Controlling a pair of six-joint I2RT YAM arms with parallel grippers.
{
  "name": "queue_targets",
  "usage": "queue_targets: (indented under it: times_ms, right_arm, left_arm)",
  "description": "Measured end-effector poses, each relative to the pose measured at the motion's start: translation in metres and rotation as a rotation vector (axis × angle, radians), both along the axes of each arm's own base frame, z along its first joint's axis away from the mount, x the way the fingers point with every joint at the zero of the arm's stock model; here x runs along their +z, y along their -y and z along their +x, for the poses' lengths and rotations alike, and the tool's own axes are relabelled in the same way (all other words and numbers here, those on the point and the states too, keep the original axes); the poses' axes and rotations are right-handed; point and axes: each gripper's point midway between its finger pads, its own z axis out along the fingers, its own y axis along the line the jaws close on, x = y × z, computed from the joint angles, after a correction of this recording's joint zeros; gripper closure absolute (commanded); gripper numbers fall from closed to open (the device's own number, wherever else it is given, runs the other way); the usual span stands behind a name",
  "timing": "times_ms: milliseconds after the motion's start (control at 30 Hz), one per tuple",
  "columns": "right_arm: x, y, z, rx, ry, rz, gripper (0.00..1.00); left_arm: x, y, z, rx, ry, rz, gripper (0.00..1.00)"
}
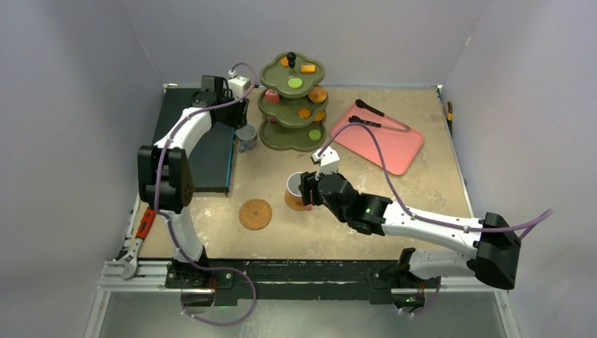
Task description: Serve the afternoon tea
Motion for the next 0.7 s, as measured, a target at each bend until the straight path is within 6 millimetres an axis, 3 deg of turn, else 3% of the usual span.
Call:
queue_targets:
  times_ms: [100,267,367,467,700]
  right_arm:
    - [-0.002,0.002,-0.001,-0.001,-0.007,-0.008,0.38]
    - [0.001,0.003,-0.002,-0.002,-0.005,-0.003,0.38]
    - [0.005,0.003,-0.002,-0.002,0.001,0.007,0.38]
    - [0.011,0.002,-0.001,-0.003,0.007,0.018,0.38]
    - [0.020,-0.003,0.002,0.002,0.024,0.031,0.39]
  left_arm:
    - [-0.005,0.005,0.008,-0.037,0.002,-0.003,0.75]
    - [-0.035,0.008,0.012,-0.084,-0.048,0.011,0.78]
    - [-0.053,0.008,0.011,-0.104,-0.089,0.021,0.89]
    - [-0.056,0.007,0.009,-0.112,-0.107,0.021,1.00]
    - [-0.057,0.008,0.000,-0.105,-0.125,0.010,1.00]
